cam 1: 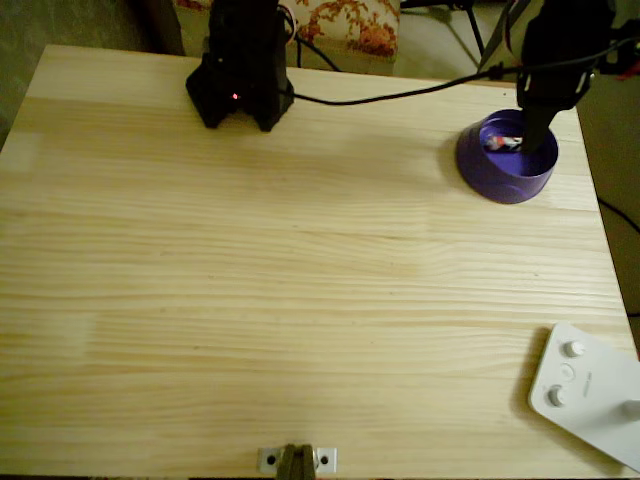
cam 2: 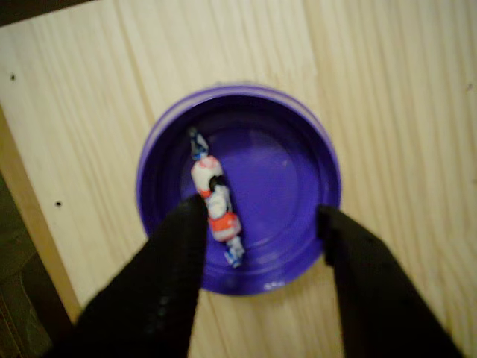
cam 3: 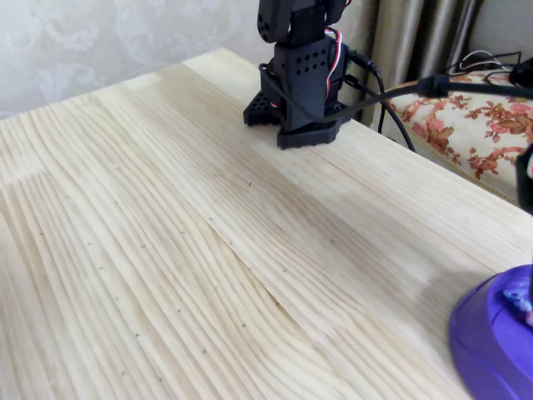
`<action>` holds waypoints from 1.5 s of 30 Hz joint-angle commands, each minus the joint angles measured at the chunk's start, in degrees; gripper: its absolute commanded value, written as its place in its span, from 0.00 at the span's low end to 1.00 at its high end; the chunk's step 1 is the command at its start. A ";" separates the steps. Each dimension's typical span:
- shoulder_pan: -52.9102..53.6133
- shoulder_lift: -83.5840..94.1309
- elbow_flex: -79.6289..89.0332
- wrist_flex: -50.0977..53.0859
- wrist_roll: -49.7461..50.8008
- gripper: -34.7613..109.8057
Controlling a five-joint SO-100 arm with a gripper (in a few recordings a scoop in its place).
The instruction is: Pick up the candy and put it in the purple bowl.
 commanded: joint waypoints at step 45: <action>63.63 81.56 45.09 -0.88 -7.38 0.24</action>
